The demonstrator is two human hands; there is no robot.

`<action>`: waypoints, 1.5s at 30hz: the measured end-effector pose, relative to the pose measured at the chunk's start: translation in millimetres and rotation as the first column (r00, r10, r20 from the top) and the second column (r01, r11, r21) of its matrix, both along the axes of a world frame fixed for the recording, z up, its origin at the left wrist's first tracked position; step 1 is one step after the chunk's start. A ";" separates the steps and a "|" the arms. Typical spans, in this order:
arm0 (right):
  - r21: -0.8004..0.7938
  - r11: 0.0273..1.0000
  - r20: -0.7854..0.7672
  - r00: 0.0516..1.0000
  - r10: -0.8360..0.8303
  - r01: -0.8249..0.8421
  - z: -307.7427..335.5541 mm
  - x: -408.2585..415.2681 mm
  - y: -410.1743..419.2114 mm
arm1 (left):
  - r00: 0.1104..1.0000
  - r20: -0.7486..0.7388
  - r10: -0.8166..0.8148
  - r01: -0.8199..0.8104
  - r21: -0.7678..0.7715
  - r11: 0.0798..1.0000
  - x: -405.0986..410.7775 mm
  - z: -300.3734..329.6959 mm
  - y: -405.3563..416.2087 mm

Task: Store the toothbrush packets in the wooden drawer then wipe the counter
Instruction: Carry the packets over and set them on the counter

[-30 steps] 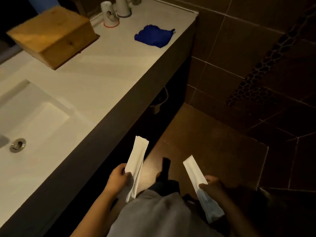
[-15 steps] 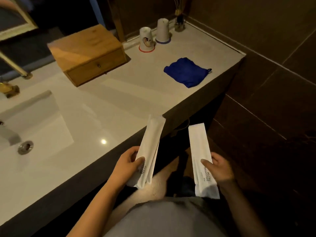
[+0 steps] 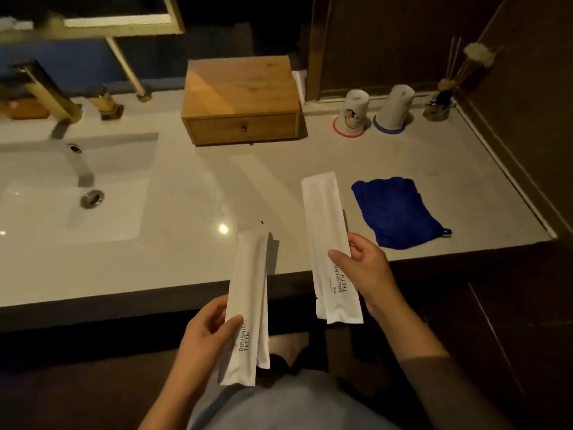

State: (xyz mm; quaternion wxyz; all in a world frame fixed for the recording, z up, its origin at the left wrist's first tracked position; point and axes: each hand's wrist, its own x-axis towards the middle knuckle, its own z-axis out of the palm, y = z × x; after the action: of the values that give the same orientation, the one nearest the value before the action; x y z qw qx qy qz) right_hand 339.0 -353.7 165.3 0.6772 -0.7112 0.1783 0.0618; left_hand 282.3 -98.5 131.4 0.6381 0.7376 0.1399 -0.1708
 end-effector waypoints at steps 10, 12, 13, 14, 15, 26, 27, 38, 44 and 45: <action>0.091 0.996 0.005 1.000 0.018 -0.018 -2.6 80.3 13.0 | 0.990 -0.021 0.142 -0.144 -0.196 0.970 86.7 19.9 -8.0; 0.095 0.995 0.000 1.000 -0.002 0.002 -1.2 92.5 17.8 | 0.991 -0.006 0.136 -0.134 -0.220 0.966 116.9 23.6 -10.5; 0.102 0.995 -0.002 1.000 -0.013 0.013 -0.1 98.2 19.8 | 0.992 -0.004 0.126 -0.123 -0.235 0.964 131.6 25.4 -12.2; 0.106 0.994 -0.004 1.000 -0.024 0.024 0.9 103.4 21.4 | 0.994 -0.008 0.111 -0.110 -0.254 0.961 145.8 27.4 -13.9; 0.106 0.994 -0.006 0.999 -0.034 0.035 1.6 108.3 22.8 | 0.996 -0.017 0.093 -0.094 -0.279 0.956 159.0 29.6 -15.4; 0.137 0.988 -0.049 0.996 -0.069 0.075 6.8 153.4 10.0 | 0.978 -0.152 -0.146 0.065 -0.444 0.894 242.6 34.0 -65.5; 0.133 0.988 -0.059 0.996 -0.068 0.075 6.6 156.5 5.4 | 0.976 -0.156 -0.151 0.070 -0.433 0.898 244.7 32.3 -70.8; 0.126 0.992 -0.266 0.964 0.015 0.019 -15.2 157.4 -37.1 | 0.959 -0.236 -0.154 0.080 -0.293 0.953 236.7 5.5 -112.2; -0.187 0.982 -0.256 0.964 -0.079 0.031 -26.4 155.4 -47.7 | 0.987 0.036 -0.157 0.145 0.231 0.962 226.8 -4.9 -144.3; -0.235 0.972 -0.246 0.966 -0.084 0.024 -27.8 155.4 -48.4 | 0.977 0.088 -0.195 0.156 0.326 0.932 226.9 -6.8 -146.4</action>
State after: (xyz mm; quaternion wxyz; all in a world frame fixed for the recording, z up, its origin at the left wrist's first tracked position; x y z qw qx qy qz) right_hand 494.4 -402.1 137.5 0.5632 -0.7659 0.2890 0.1128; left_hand 509.2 -244.9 124.6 0.5004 0.8490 0.0607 -0.1583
